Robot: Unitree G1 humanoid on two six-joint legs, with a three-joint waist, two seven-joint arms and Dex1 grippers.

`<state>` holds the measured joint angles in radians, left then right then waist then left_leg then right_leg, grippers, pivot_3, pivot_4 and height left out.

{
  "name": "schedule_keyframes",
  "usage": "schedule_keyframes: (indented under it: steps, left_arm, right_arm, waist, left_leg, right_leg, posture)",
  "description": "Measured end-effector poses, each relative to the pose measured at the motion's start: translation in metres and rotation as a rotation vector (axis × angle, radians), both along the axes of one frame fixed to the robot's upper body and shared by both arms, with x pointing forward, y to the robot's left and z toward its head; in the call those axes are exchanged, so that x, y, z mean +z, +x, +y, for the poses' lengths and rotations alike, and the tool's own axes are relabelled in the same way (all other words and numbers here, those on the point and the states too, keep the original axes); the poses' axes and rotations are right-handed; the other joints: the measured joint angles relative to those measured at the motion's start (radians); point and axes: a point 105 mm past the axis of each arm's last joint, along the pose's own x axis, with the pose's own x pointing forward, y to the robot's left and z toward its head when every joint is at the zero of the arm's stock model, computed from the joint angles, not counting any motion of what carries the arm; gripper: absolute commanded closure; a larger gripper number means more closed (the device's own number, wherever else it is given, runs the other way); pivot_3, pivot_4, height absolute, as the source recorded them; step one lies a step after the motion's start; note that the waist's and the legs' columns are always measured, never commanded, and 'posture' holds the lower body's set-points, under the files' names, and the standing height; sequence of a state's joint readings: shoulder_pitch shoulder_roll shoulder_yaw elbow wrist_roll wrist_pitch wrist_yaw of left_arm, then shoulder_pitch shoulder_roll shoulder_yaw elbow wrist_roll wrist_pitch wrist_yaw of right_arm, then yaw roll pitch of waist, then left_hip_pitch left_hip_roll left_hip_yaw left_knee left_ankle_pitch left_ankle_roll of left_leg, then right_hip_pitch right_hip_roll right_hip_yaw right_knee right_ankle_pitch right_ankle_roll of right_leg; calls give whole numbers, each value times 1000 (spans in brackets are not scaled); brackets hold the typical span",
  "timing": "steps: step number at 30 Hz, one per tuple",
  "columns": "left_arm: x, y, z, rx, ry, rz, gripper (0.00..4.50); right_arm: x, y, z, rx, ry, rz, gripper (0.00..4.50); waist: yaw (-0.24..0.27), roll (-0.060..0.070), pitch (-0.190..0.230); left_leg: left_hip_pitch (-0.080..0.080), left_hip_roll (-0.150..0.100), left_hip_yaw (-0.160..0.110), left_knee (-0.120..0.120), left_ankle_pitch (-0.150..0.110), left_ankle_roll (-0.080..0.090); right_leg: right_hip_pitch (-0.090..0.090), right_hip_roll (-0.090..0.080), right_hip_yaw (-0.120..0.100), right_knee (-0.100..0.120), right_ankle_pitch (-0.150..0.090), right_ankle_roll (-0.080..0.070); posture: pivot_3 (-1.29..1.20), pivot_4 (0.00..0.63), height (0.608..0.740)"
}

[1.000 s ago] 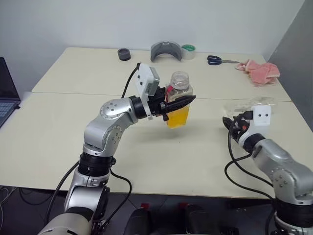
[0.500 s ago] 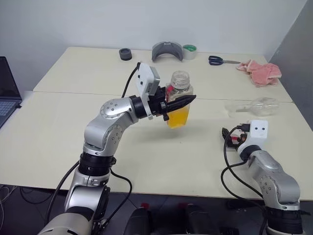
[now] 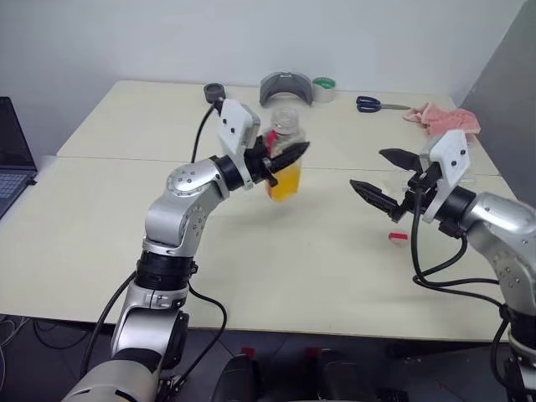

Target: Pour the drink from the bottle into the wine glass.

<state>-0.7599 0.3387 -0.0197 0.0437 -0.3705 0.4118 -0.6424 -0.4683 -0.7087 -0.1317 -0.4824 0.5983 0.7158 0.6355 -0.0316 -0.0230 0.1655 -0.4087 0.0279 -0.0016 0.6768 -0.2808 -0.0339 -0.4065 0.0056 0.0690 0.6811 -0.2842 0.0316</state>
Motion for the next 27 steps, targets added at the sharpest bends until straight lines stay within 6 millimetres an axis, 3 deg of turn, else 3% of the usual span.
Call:
schedule_keyframes:
  steps: [7,15,20,27]
  left_arm:
    - [-12,33,49,305,-34,-1,2603]
    - [-27,55,113,689,-105,-10,2603]
    - [-38,58,126,787,-148,-26,2603]
    - [-68,57,144,871,-156,-3,2603]
  right_arm:
    - [17,-13,38,235,46,52,41]
    - [12,-18,62,343,56,94,41]
    - [9,-19,70,380,63,108,41]
    - [7,-14,71,364,79,112,41]
  waist:
    - [1,0,0]
    - [5,0,0]
    - [7,0,0]
    - [6,0,0]
  left_leg:
    - [-1,1,-1,0,0,0]
    - [-3,-1,-4,1,0,0]
    - [-6,-1,-7,2,0,0]
    - [-7,-1,-10,2,0,0]
  right_leg:
    - [0,-5,-2,1,0,0]
    - [-1,-8,-5,1,0,0]
    - [-1,-10,-8,1,1,0]
    - [-2,-10,-11,1,1,0]
  posture:
    - [0,150,740]
    - [0,150,740]
    - [0,150,740]
    - [0,150,740]
